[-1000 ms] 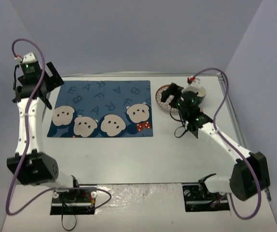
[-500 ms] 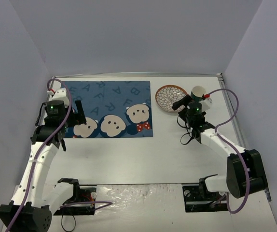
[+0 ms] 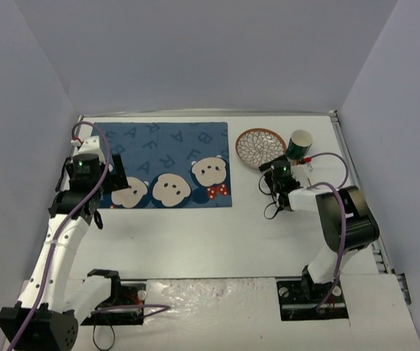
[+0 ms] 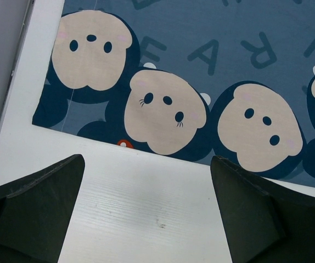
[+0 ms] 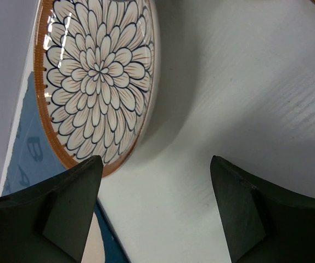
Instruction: Set the dinner table for one person
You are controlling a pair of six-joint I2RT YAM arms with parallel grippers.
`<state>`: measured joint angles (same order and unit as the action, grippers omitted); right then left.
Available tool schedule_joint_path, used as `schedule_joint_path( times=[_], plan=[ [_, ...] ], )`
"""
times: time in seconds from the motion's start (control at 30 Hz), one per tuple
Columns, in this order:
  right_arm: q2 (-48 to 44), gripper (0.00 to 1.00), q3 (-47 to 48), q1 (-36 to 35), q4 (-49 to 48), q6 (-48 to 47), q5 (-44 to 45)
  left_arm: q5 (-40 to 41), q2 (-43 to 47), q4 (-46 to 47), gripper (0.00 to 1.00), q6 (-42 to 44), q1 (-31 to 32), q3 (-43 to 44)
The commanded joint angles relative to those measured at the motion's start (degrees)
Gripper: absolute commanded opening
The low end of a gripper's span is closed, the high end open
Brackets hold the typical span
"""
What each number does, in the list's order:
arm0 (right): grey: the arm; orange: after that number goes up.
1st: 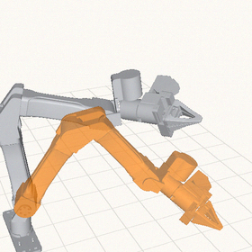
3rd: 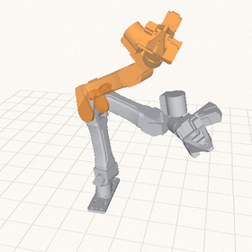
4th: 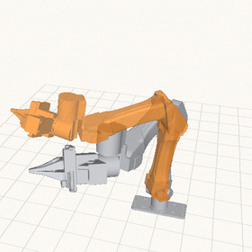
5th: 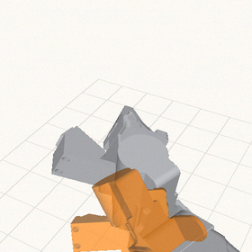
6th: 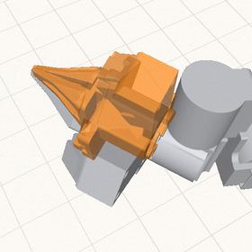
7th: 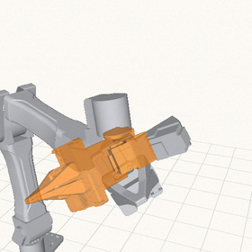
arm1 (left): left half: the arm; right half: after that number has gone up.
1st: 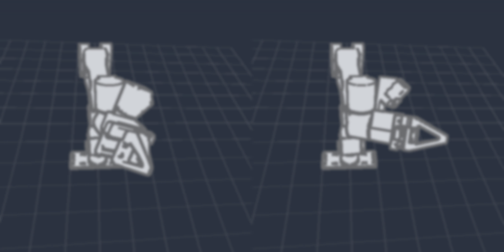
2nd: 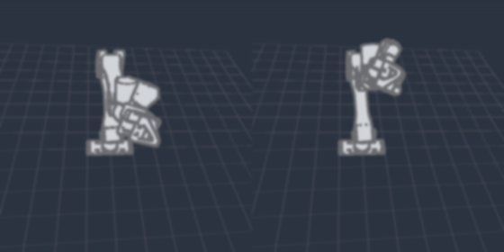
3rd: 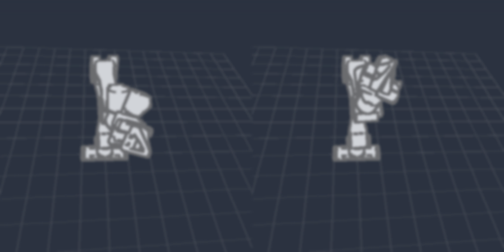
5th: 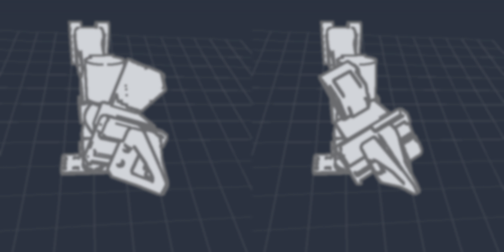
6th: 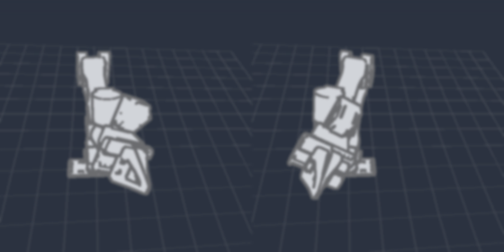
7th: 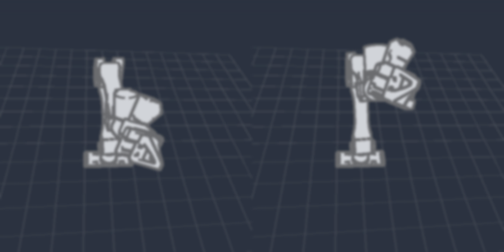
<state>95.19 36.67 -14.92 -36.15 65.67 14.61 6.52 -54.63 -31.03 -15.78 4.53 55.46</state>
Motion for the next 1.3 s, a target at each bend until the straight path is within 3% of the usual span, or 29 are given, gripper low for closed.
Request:
schedule_joint_path(
  times=[0.0, 0.3, 0.47, 0.73, 1.07, 1.27],
  plan=[
    [2.7, 0.72, 3.1, 0.5, -8.1, 4.1, 4.0, 1.9, 0.4, 2.2, 0.97, 0.4, 0.5, 2.1],
    [8.9, 0.6, 6.4, 0.9, -10.7, 8.1, 4.9, 2.0, -0.5, 1.9, 0.97, 0.4, 0.8, 2.2],
    [10.3, 0.41, 6.9, 0.9, -10.4, 12.0, 5.8, 2.3, -0.6, 1.8, 0.97, 0.4, 0.8, 2.3],
    [9.3, 0.0, 5.3, 1.0, -10.9, 15.4, 6.0, 2.2, -0.6, 1.8, 0.97, 0.4, 0.8, 2.3],
    [1.8, 0.0, 1.2, 0.9, -18.5, 12.0, 2.4, 2.0, -0.5, 1.8, 0.97, 0.4, 0.8, 2.2],
    [-5.3, 0.0, 3.4, 0.9, -15.8, 5.5, -2.5, 2.3, -0.4, 1.8, 0.97, 0.4, 0.7, 2.2]
  ],
)
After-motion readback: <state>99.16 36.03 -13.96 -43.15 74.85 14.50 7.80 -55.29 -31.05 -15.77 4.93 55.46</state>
